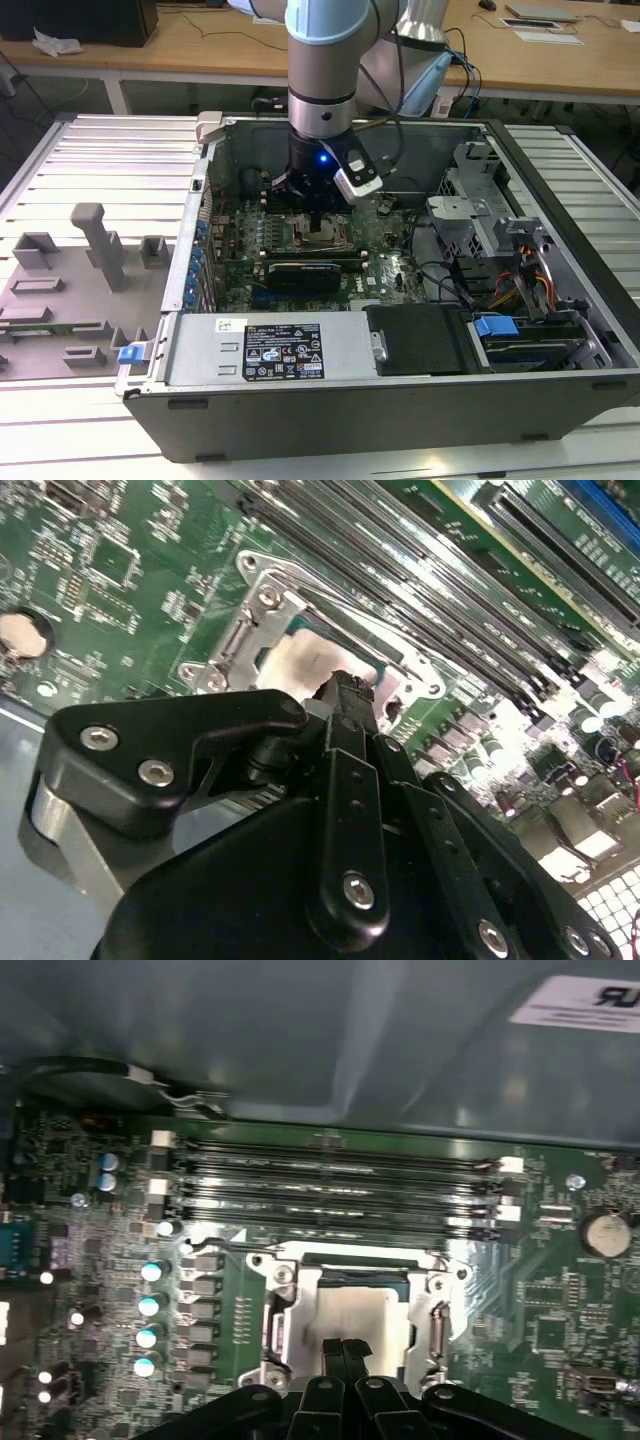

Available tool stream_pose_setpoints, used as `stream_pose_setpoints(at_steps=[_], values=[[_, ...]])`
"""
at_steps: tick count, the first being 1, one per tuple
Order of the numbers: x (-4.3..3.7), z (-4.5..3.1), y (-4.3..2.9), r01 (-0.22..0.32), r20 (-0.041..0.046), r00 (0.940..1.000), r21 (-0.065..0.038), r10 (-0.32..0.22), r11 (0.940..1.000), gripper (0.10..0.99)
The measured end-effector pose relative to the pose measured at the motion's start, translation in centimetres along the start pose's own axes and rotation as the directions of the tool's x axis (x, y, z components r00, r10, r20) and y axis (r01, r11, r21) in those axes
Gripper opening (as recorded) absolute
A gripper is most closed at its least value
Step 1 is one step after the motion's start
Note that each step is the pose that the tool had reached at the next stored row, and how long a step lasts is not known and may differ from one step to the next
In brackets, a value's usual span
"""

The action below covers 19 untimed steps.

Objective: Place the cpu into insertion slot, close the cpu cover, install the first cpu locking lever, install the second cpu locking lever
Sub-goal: 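Close the cpu cover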

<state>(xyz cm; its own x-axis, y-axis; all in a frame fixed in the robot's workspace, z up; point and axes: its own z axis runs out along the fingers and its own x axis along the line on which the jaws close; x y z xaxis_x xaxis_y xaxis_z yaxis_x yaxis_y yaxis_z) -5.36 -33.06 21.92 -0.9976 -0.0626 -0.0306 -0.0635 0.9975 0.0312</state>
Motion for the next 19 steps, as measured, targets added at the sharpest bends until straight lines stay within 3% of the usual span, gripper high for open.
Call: stream_pose_setpoints(at_steps=[7,19], values=[[0.90,0.26,0.06,0.007,0.0019,1.0000,-0.001,-0.007,1.0000,0.106],[1.69,0.92,0.09,0.009,0.0018,1.0000,-0.002,-0.009,1.0000,0.106]])
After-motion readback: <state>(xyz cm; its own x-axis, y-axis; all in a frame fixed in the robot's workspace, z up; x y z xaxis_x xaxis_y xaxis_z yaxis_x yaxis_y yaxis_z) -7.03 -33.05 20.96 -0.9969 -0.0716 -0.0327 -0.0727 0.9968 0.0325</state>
